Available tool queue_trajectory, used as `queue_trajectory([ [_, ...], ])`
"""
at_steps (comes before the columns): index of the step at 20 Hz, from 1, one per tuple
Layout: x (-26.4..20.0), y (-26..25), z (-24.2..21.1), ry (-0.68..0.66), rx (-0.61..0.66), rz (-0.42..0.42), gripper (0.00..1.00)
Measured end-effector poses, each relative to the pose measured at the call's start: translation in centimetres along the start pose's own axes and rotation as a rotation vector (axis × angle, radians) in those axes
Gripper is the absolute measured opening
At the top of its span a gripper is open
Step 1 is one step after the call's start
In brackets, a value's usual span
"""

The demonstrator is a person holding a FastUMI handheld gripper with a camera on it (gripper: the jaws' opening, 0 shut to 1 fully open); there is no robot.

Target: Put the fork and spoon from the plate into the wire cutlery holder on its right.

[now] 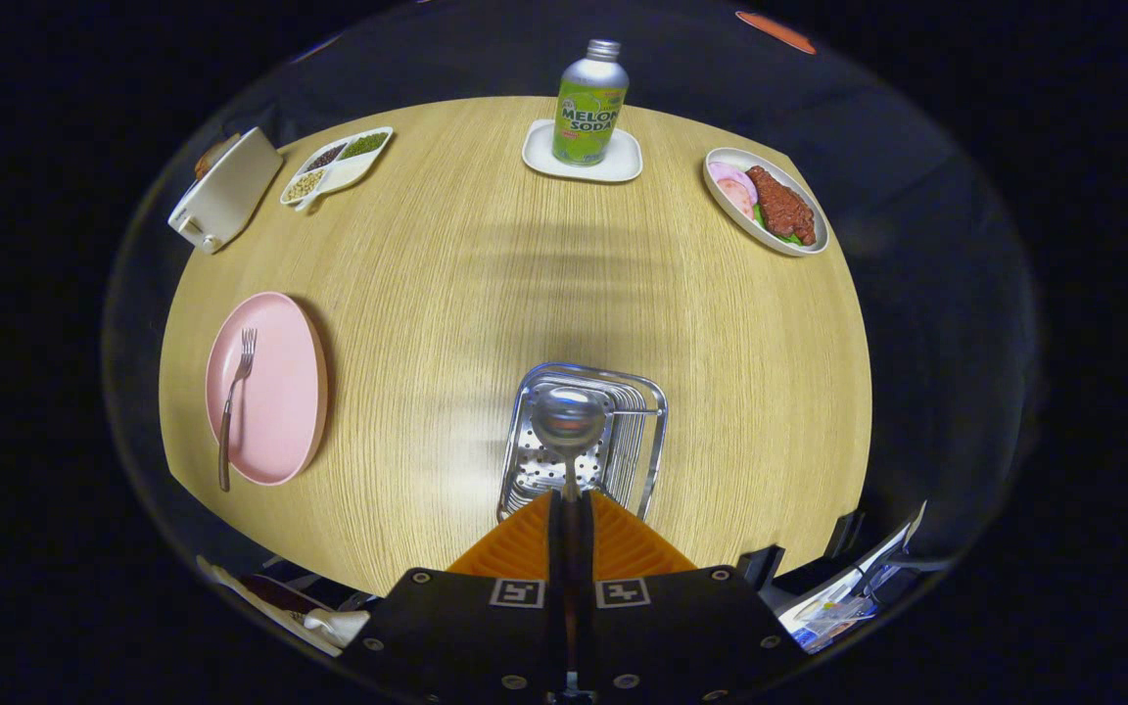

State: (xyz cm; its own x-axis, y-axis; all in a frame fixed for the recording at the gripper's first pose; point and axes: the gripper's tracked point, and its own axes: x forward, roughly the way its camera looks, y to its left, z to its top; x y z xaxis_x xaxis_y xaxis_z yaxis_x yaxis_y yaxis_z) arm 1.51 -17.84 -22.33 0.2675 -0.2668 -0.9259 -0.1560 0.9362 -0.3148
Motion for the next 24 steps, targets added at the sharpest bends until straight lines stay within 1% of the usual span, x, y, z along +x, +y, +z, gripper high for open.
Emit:
queue_trajectory([
  [4, 0.0, 0.1, 0.5, -0.020, 0.012, 0.008, 0.07],
  [5, -0.3, 0.1, 0.8, -0.037, 0.022, 0.015, 0.11],
  [6, -0.8, -0.2, 1.2, -0.058, 0.030, 0.008, 0.12],
  [7, -1.2, -0.6, 1.5, -0.082, 0.033, -0.006, 0.23],
  [8, -1.9, -1.1, 1.8, -0.113, 0.032, -0.022, 0.29],
  [9, -2.7, -1.4, 2.2, -0.144, 0.032, -0.036, 0.45],
  [11, -4.2, -1.7, 2.8, -0.209, 0.051, -0.050, 0.66],
  [12, -5.0, -1.5, 3.1, -0.242, 0.067, -0.046, 0.70],
  [13, -5.6, -1.4, 3.6, -0.276, 0.083, -0.047, 0.78],
  [14, -6.3, -1.3, 3.8, -0.309, 0.094, -0.050, 0.81],
  [15, -6.9, -1.2, 4.1, -0.348, 0.102, -0.061, 0.88],
  [17, -8.2, -1.3, 4.9, -0.430, 0.118, -0.092, 0.99],
  [20, -10.3, 0.3, 6.3, -0.553, 0.134, -0.105, 1.00],
  [21, -10.9, 1.3, 6.7, -0.593, 0.145, -0.094, 1.00],
  [24, -12.1, 5.6, 7.6, -0.693, 0.149, -0.012, 0.99],
])
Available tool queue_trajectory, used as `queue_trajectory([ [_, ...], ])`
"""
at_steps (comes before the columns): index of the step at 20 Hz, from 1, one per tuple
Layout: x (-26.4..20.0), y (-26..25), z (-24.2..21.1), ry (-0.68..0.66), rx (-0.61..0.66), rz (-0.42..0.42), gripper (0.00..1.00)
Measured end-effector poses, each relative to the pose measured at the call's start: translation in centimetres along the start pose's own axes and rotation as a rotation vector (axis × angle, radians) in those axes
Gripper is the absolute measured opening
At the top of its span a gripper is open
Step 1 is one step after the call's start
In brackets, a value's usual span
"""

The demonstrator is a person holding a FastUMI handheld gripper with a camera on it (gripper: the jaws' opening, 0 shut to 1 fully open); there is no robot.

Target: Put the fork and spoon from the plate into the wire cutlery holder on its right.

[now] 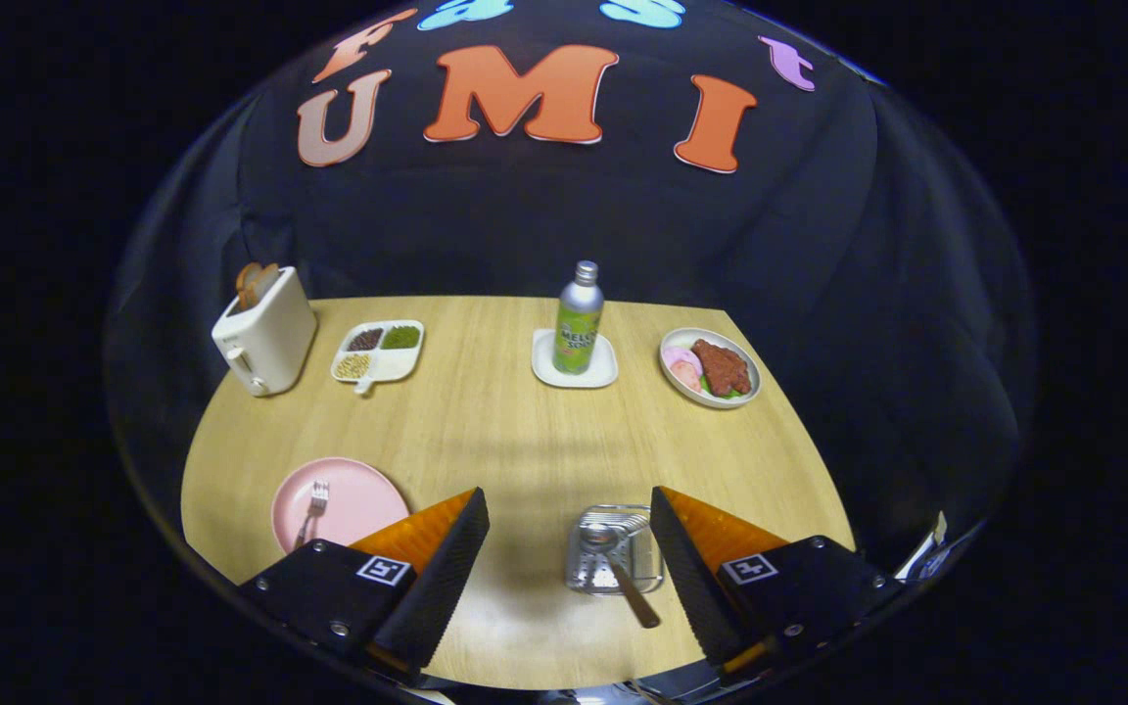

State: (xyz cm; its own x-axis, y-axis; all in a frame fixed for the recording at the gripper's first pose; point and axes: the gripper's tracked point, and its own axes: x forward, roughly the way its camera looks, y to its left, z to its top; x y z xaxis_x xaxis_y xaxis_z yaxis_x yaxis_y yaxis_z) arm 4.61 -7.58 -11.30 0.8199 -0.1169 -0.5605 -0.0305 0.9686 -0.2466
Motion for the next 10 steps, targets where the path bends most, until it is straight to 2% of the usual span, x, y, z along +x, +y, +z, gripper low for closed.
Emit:
queue_trajectory([
  [4, 0.3, 5.1, -0.3, -0.070, 0.002, 0.054, 0.99],
  [8, 0.6, 11.1, -2.0, -0.079, 0.015, 0.127, 0.99],
  [10, 0.9, 13.2, -3.2, -0.081, -0.005, 0.138, 1.00],
])
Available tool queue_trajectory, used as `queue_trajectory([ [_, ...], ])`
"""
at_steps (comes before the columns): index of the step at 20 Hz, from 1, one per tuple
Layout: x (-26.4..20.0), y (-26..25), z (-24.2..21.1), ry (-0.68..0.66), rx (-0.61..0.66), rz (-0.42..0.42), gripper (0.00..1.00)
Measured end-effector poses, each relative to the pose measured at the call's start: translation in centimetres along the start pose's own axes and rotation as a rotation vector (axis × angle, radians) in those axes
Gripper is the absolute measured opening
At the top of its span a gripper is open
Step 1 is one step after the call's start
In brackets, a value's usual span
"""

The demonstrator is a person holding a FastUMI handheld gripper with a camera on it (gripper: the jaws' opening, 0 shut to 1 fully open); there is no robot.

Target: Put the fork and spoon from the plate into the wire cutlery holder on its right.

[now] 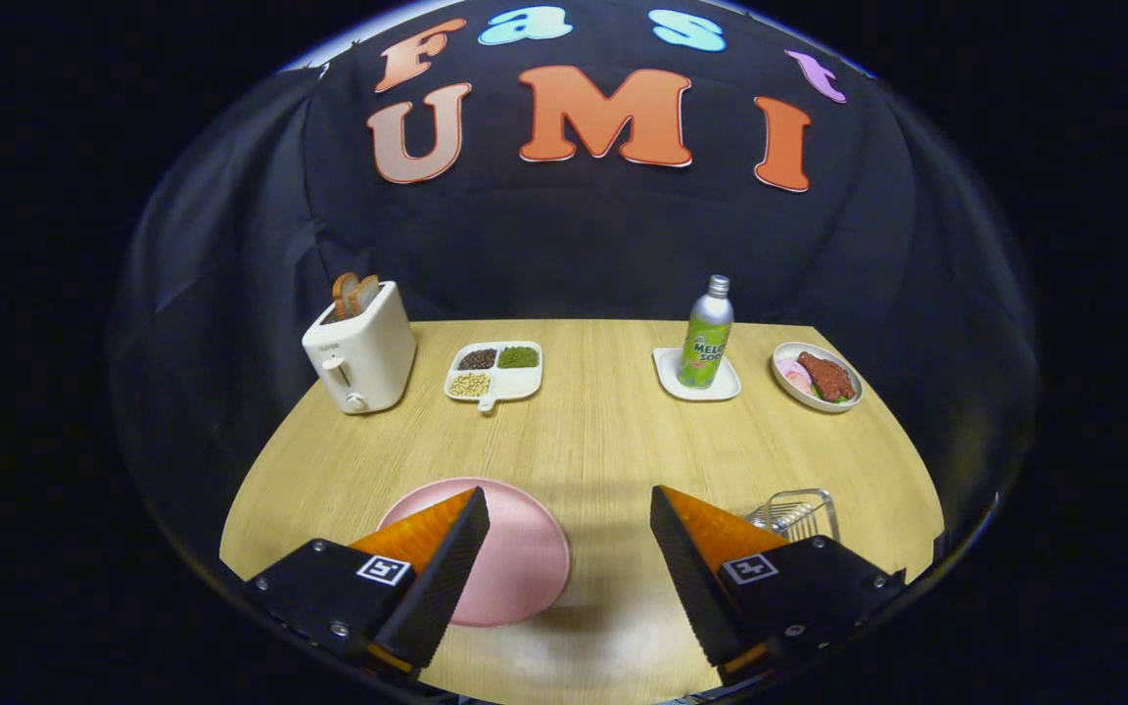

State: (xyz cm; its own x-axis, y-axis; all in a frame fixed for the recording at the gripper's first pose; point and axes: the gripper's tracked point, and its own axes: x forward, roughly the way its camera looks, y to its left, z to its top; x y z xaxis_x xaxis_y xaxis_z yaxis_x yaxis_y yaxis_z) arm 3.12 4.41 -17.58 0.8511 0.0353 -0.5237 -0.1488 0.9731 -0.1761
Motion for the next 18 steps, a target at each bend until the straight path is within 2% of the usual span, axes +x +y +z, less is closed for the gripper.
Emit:
queue_trajectory([
  [7, 1.6, 6.9, -4.1, 0.042, -0.065, 0.061, 1.00],
  [14, 3.3, 10.8, -7.6, 0.103, -0.108, 0.091, 0.99],
  [18, 4.4, 11.9, -9.7, 0.166, -0.085, 0.096, 0.87],
])
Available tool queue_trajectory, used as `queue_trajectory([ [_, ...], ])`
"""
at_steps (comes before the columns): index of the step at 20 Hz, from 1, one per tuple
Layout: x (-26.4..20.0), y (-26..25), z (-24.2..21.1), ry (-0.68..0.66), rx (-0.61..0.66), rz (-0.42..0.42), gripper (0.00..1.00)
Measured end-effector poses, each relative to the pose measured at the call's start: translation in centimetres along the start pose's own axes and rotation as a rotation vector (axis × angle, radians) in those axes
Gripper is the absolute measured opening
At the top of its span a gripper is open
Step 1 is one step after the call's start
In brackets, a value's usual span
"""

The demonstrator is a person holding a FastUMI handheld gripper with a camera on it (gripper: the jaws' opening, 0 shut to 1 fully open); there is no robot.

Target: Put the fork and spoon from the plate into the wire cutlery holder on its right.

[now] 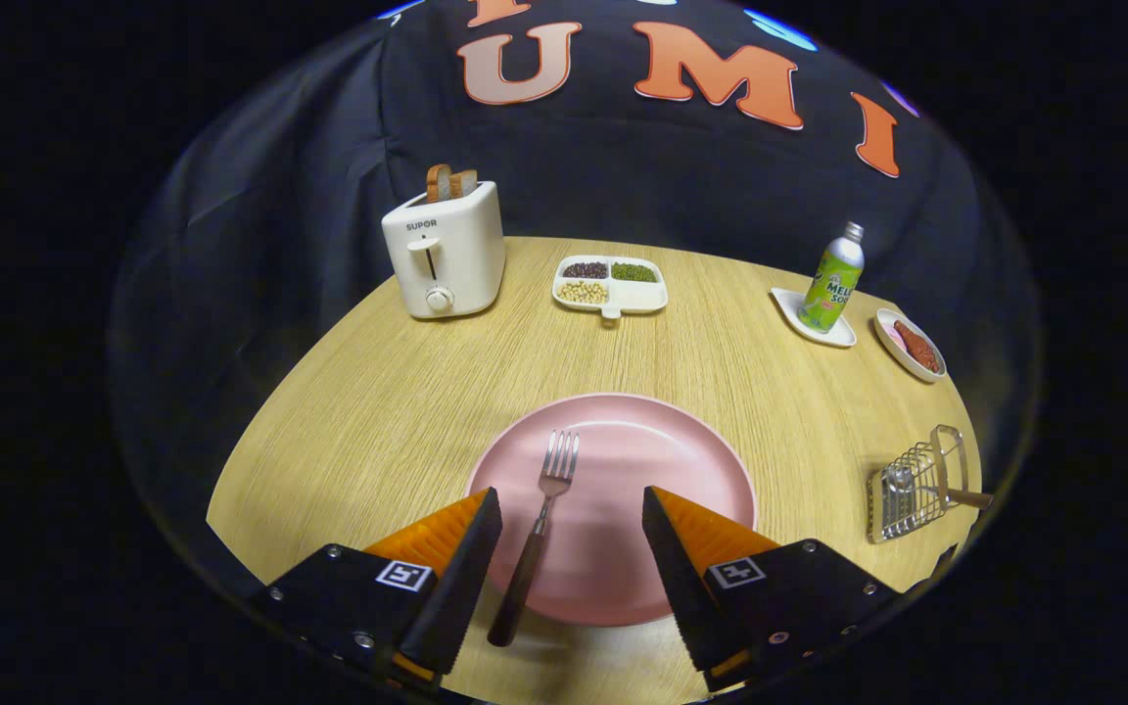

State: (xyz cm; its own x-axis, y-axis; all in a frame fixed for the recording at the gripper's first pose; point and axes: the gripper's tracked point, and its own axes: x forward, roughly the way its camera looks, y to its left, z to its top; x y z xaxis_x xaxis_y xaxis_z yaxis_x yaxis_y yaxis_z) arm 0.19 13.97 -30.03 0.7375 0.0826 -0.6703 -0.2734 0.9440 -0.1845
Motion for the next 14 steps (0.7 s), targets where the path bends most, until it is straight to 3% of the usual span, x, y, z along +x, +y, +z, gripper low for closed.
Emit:
queue_trajectory([
  [4, 1.3, 0.6, -1.4, 0.043, -0.017, 0.002, 0.74],
  [9, 2.2, 1.7, -2.5, 0.083, -0.028, 0.016, 0.43],
  [12, 2.7, 1.8, -2.8, 0.090, -0.040, 0.000, 0.31],
  [14, 2.8, 1.2, -2.6, 0.085, -0.055, -0.021, 0.14],
])
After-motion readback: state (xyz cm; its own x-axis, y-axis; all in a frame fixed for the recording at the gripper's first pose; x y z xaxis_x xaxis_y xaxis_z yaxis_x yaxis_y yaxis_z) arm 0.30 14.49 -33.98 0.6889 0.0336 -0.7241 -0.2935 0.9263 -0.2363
